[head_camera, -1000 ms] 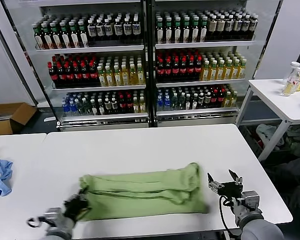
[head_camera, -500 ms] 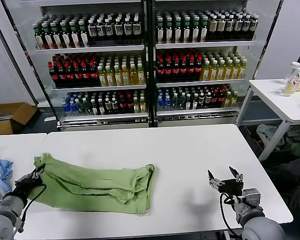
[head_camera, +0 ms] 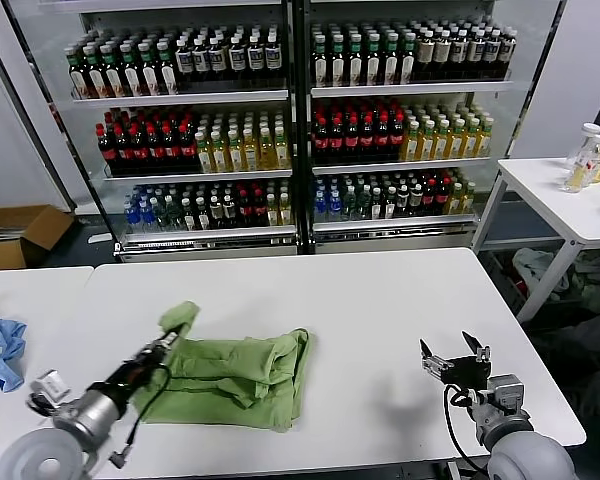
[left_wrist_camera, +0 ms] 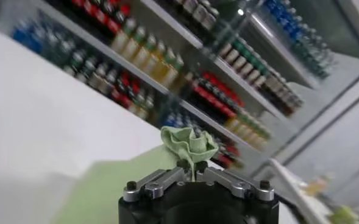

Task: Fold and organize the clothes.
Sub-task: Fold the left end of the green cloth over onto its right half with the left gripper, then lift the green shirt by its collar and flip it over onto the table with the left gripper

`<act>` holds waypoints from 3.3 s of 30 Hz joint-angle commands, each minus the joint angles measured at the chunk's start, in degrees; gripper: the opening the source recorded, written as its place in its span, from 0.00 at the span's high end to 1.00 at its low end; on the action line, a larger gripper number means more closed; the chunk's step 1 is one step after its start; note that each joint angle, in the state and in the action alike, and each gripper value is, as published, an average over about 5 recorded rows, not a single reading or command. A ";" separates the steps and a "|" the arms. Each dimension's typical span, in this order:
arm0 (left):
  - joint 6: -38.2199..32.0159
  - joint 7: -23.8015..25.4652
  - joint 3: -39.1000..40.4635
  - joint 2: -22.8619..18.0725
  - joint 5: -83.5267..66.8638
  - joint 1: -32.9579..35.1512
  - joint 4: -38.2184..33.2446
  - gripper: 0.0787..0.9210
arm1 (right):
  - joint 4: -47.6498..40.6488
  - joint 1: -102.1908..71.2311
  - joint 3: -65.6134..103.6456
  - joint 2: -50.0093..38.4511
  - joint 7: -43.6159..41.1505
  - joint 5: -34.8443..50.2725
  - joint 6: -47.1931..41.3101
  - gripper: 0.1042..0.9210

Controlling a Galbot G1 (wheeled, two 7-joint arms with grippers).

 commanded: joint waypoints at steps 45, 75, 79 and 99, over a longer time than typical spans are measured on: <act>-7.27 0.84 8.44 -1.63 39.18 -0.88 13.69 0.12 | 2.27 -1.80 0.86 -0.32 -0.03 -0.24 0.16 0.12; -0.28 4.77 7.14 -5.66 10.56 -2.77 16.26 0.49 | 5.06 -4.12 3.51 -0.25 0.11 -0.37 -0.01 0.12; -0.44 5.49 6.98 -6.04 8.67 -2.79 16.62 0.64 | 5.41 -4.39 3.81 -0.21 0.21 -0.16 0.05 0.12; 2.91 3.32 -18.94 -0.56 -7.98 -0.98 15.15 0.97 | 6.25 -3.85 4.15 -0.34 0.40 1.26 0.08 0.12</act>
